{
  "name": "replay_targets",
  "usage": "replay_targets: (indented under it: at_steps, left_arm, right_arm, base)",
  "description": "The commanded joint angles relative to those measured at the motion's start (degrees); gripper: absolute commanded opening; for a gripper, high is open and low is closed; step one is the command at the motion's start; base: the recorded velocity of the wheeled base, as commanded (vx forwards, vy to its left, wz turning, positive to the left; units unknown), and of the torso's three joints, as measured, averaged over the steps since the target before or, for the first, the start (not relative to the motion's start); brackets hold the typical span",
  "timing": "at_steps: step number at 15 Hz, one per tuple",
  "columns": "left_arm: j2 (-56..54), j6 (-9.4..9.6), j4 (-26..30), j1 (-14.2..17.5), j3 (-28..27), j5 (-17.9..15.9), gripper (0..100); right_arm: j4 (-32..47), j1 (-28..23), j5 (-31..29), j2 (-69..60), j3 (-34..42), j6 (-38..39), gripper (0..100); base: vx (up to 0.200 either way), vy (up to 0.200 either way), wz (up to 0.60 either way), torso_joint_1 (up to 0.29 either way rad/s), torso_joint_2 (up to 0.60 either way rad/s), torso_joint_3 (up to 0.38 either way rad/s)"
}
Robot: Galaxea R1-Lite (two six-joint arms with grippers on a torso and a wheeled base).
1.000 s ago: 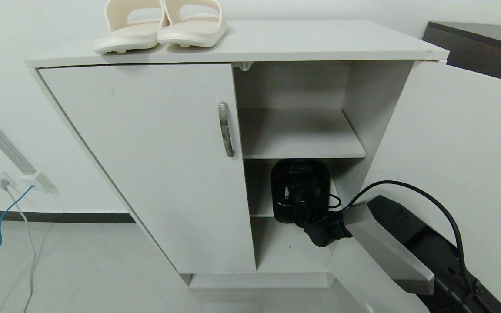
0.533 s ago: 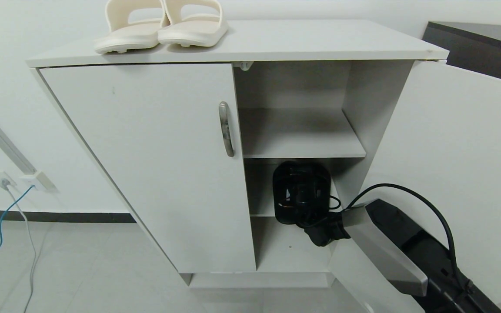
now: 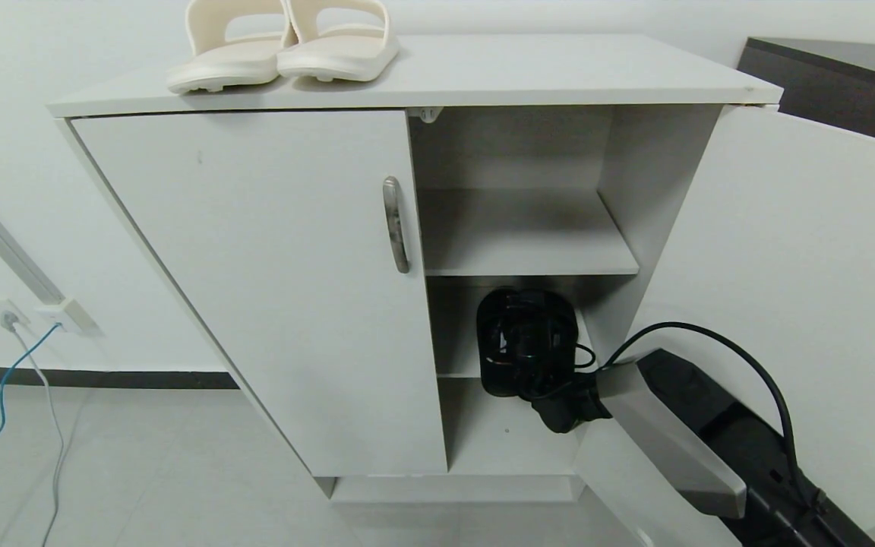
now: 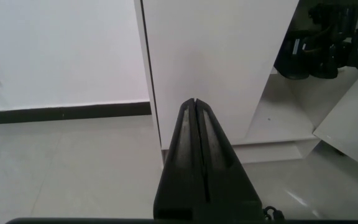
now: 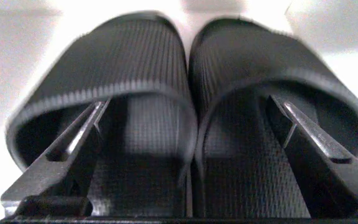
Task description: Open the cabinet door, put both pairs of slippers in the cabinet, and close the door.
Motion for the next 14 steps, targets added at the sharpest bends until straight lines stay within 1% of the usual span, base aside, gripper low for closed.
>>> replay_targets:
  at_steps: [1,2,3,4,5,7,9,12,13,14]
  left_arm:
    - [0.0,0.02,0.0,0.02,0.01,-0.01,0]
    - [0.0,0.02,0.0,0.02,0.01,-0.01,0]
    - [0.09,0.02,0.0,0.02,0.01,-0.01,0]
    - [0.0,0.02,0.0,0.02,0.01,-0.01,0]
    - [0.0,0.02,0.0,0.02,0.01,-0.01,0]
    - [0.09,0.02,0.0,0.02,0.01,-0.01,0]
    - [0.09,-0.07,0.0,0.02,0.01,-0.01,0]
    - [0.09,0.02,0.0,0.02,0.01,-0.01,0]
    - [0.0,0.02,0.0,0.02,0.01,-0.01,0]
    - [0.09,-0.07,0.0,0.02,0.01,-0.01,0]
  right_arm:
    - [-0.58,0.23,-0.13,-1.48,2.26,-0.03,100]
    - [-2.69,0.94,-0.22,-3.42,7.01,-0.2,100]
    - [-4.71,1.46,-0.22,-5.17,10.61,-0.29,100]
    - [-5.59,1.64,-0.22,-6.05,12.54,-0.29,100]
    - [-7.17,2.17,-0.4,-8.78,17.29,-0.2,100]
    - [-10.34,2.87,-0.66,-12.73,23.97,-0.2,100]
    - [-12.36,4.19,-2.07,-16.78,32.23,-0.03,100]
    - [-18.95,6.21,-2.68,-23.28,44.71,-0.11,100]
    - [-19.3,6.38,-2.86,-23.98,45.68,-0.11,100]
    - [-21.32,7.7,-3.47,-27.94,52.53,-0.11,100]
  base:
    - [0.0,0.0,0.0,0.0,0.0,0.0]
    - [0.0,0.0,0.0,0.0,0.0,0.0]
    - [0.0,0.0,0.0,0.0,0.0,0.0]
    - [0.0,0.0,0.0,0.0,0.0,0.0]
    - [0.0,0.0,0.0,0.0,0.0,0.0]
    - [0.0,0.0,0.0,0.0,0.0,0.0]
    - [0.0,0.0,0.0,0.0,0.0,0.0]
    - [0.0,0.0,0.0,0.0,0.0,0.0]
    - [0.0,0.0,0.0,0.0,0.0,0.0]
    - [0.0,0.0,0.0,0.0,0.0,0.0]
